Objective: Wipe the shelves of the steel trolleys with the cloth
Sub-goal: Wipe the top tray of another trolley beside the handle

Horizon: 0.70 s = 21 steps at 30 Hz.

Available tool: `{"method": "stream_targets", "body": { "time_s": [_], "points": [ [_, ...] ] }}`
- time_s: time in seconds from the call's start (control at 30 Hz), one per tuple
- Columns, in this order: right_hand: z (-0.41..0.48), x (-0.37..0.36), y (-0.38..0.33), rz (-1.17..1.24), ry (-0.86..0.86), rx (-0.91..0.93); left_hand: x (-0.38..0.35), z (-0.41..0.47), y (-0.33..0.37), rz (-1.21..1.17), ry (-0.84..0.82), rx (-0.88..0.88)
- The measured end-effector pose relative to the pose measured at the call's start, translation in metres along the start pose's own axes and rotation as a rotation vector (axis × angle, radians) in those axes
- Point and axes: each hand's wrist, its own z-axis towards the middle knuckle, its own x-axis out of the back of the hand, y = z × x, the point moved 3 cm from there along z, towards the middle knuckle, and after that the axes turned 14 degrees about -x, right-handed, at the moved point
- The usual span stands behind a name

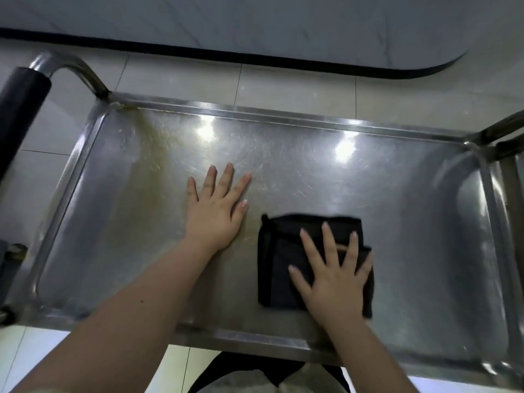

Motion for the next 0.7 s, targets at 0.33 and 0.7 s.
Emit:
{"method": "stream_targets", "body": {
  "time_s": [0.33,0.7],
  "points": [
    [0.173,0.031,-0.052,0.015,-0.073,-0.08,-0.001,0.003,-0.003,-0.004,0.006,0.015],
    [-0.031,-0.004,-0.006,0.01,-0.046,0.016,0.0,0.001,-0.002,-0.021,-0.009,0.008]
  ]
}}
